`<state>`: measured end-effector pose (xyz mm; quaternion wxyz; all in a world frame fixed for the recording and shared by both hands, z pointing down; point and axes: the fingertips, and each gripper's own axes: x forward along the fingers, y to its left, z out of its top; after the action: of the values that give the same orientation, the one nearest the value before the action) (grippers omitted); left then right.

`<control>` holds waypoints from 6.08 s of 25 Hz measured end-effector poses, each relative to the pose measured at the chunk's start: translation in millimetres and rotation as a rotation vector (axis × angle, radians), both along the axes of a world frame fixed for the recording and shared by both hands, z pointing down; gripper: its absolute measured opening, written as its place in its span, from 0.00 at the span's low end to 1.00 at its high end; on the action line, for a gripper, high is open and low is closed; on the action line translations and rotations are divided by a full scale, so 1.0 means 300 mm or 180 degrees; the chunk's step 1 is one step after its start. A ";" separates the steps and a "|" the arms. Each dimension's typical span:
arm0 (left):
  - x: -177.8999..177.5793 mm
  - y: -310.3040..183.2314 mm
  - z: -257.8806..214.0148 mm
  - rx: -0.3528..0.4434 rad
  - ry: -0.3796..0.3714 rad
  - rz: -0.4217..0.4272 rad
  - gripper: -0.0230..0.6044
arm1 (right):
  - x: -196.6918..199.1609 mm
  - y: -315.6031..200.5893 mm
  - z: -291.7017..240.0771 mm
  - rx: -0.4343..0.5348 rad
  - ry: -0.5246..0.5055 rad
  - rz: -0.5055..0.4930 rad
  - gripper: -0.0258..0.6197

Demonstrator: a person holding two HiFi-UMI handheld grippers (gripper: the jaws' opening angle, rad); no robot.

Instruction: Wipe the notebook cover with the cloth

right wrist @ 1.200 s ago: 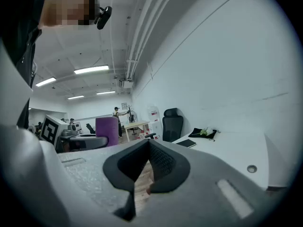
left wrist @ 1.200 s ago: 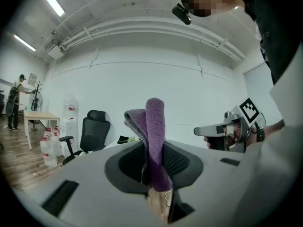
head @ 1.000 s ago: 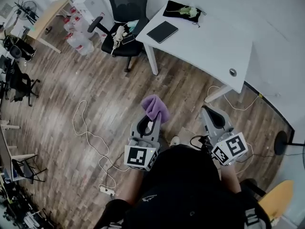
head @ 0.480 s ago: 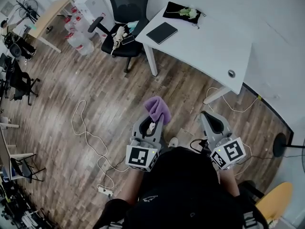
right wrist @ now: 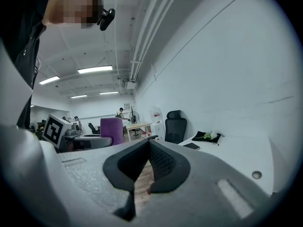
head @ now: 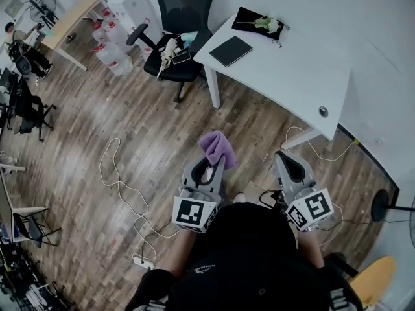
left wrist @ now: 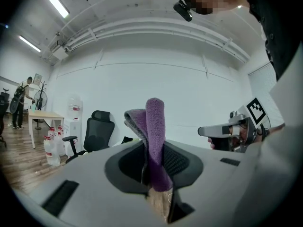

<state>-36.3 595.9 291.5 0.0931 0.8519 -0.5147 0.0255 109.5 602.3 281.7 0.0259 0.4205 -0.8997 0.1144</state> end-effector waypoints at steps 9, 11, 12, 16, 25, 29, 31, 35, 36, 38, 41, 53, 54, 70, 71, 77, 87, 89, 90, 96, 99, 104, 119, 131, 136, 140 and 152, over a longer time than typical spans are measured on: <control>-0.166 -0.247 -0.022 -0.0010 -0.0008 0.0121 0.17 | -0.165 -0.237 -0.024 -0.0014 0.0064 0.0111 0.05; -0.194 -0.292 -0.027 0.0007 -0.0009 0.0171 0.17 | -0.201 -0.278 -0.026 -0.0015 0.0086 0.0147 0.05; -0.208 -0.315 -0.028 0.0017 -0.0007 0.0188 0.17 | -0.219 -0.296 -0.025 -0.0016 0.0089 0.0158 0.05; -0.265 -0.402 -0.032 0.0057 0.0010 0.0226 0.17 | -0.285 -0.368 -0.017 -0.0002 0.0103 0.0154 0.05; -0.442 -0.519 -0.017 -0.0005 0.0073 0.0092 0.17 | -0.461 -0.496 -0.026 0.0051 0.0103 0.0010 0.05; -0.492 -0.571 -0.010 -0.0024 0.0094 0.0020 0.17 | -0.505 -0.559 -0.008 0.0005 0.0121 -0.0038 0.05; -0.505 -0.597 0.008 -0.0053 0.0082 -0.0004 0.17 | -0.511 -0.596 -0.001 -0.0024 0.0104 -0.0036 0.05; -0.518 -0.654 0.029 -0.0084 0.0037 -0.0078 0.17 | -0.509 -0.680 0.021 -0.0078 0.0059 -0.0055 0.05; -0.522 -0.673 0.034 -0.0092 0.0031 -0.0107 0.17 | -0.510 -0.704 0.028 -0.0086 0.0048 -0.0073 0.05; -0.531 -0.718 0.044 -0.0105 0.0018 -0.0177 0.17 | -0.517 -0.756 0.040 -0.0094 0.0030 -0.0144 0.05; -0.537 -0.805 0.040 -0.0101 -0.0013 -0.0284 0.17 | -0.528 -0.858 0.047 -0.0093 0.0040 -0.0262 0.05; -0.480 -1.201 0.010 -0.0078 -0.0076 -0.0639 0.17 | -0.532 -1.325 0.035 -0.0106 0.0060 -0.0737 0.05; -0.473 -1.234 0.001 -0.0086 -0.0068 -0.0680 0.17 | -0.527 -1.359 0.034 -0.0115 0.0072 -0.0791 0.05; -0.245 -1.679 0.017 -0.0202 -0.0047 -0.0820 0.17 | -0.335 -1.818 0.054 -0.0203 -0.0026 -0.0964 0.05; -0.227 -1.690 0.023 -0.0217 -0.0090 -0.0773 0.17 | -0.322 -1.826 0.065 -0.0247 -0.0043 -0.0929 0.05; -0.179 -1.766 0.065 -0.0257 -0.0133 -0.0469 0.17 | -0.275 -1.852 0.101 -0.0266 -0.0052 -0.0665 0.05; -0.011 -2.027 0.083 -0.0209 -0.0178 0.0641 0.17 | -0.091 -1.936 0.123 -0.0382 -0.0009 0.0442 0.05; 0.010 -2.084 0.080 -0.0202 -0.0154 0.0858 0.17 | -0.084 -1.965 0.132 -0.0418 0.0029 0.0648 0.05; 0.015 -2.107 0.083 -0.0211 -0.0137 0.0957 0.17 | -0.085 -1.979 0.134 -0.0428 0.0043 0.0743 0.05; 0.025 -2.209 0.158 -0.0427 -0.0126 0.1520 0.17 | -0.113 -2.034 0.128 -0.0463 0.0044 0.1291 0.05; 0.033 -2.255 0.201 -0.0504 -0.0172 0.1799 0.17 | -0.131 -2.051 0.132 -0.0495 0.0057 0.1539 0.05; 0.068 -2.294 0.257 -0.0613 -0.0199 0.2264 0.17 | -0.140 -2.035 0.143 -0.0550 0.0071 0.1980 0.05; 0.243 -2.277 0.483 -0.1090 -0.0465 0.3123 0.17 | -0.127 -1.939 0.210 -0.0723 0.0100 0.2736 0.05; 0.337 -2.286 0.694 -0.1410 -0.0798 0.3336 0.17 | -0.126 -1.974 0.292 -0.0907 0.0038 0.2754 0.05; 0.358 -2.292 0.786 -0.1539 -0.0966 0.3390 0.17 | -0.118 -1.990 0.323 -0.0996 0.0010 0.2775 0.05; 0.383 -2.298 0.858 -0.1636 -0.1085 0.3423 0.17 | -0.101 -1.992 0.341 -0.1043 -0.0009 0.2827 0.05; 0.439 -2.269 1.039 -0.1950 -0.1350 0.3544 0.17 | -0.091 -1.993 0.378 -0.1152 -0.0044 0.2916 0.05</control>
<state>95.5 -84.8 603.1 0.2006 0.9019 0.0250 0.3817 82.2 4.3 395.0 0.0397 0.7609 -0.5881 0.2712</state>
